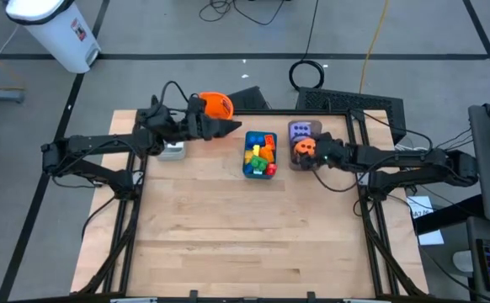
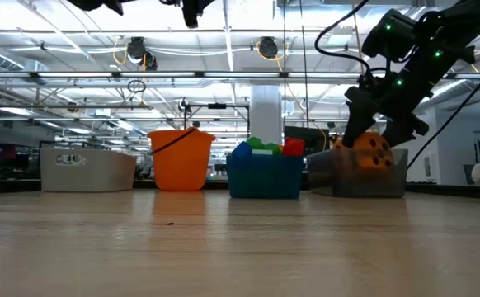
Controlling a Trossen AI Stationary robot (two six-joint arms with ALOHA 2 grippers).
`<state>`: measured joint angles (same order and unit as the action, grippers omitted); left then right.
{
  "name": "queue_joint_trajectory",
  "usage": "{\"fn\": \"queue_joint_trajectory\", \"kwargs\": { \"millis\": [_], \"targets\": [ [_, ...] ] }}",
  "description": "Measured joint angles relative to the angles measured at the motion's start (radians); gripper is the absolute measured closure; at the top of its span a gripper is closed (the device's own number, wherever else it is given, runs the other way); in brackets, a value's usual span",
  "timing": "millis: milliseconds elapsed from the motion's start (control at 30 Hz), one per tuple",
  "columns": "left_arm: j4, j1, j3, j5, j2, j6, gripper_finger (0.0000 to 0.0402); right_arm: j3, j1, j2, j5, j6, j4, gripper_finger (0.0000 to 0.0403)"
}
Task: Pick & Place Toys
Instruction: Put the orange dice into the black bin
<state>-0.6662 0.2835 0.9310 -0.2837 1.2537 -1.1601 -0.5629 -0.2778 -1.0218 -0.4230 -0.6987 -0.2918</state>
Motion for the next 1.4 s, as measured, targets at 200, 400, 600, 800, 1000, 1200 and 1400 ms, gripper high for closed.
{"fn": "queue_joint_trajectory", "kwargs": {
  "millis": [200,400,600,800,1000,1200,1400],
  "targets": [
    [0.123,-0.025,0.000,0.026,0.003,0.052,0.0014,0.000,-0.030,0.000,0.036,0.008,0.011,0.0008],
    [0.132,-0.027,0.000,0.028,0.004,0.060,0.0014,0.000,-0.030,0.000,0.038,0.076,0.178,0.0007],
    [0.132,-0.027,0.000,0.029,0.004,0.060,0.0014,0.000,-0.030,-0.042,0.033,0.109,0.069,0.0007],
    [0.133,-0.027,0.000,0.034,0.004,0.080,0.0014,0.000,-0.029,-0.108,0.059,0.110,0.038,0.0007],
    [0.183,-0.034,0.000,0.023,0.004,0.146,0.0014,0.000,-0.028,-0.102,0.096,0.191,0.184,0.0007],
    [0.250,-0.037,0.000,0.023,0.004,0.209,0.0014,0.000,-0.028,-0.093,0.162,0.288,0.253,0.0007],
    [0.377,-0.037,0.000,0.059,0.033,0.379,0.0014,0.000,-0.028,-0.093,0.221,0.347,0.250,0.0007]
  ]
}}
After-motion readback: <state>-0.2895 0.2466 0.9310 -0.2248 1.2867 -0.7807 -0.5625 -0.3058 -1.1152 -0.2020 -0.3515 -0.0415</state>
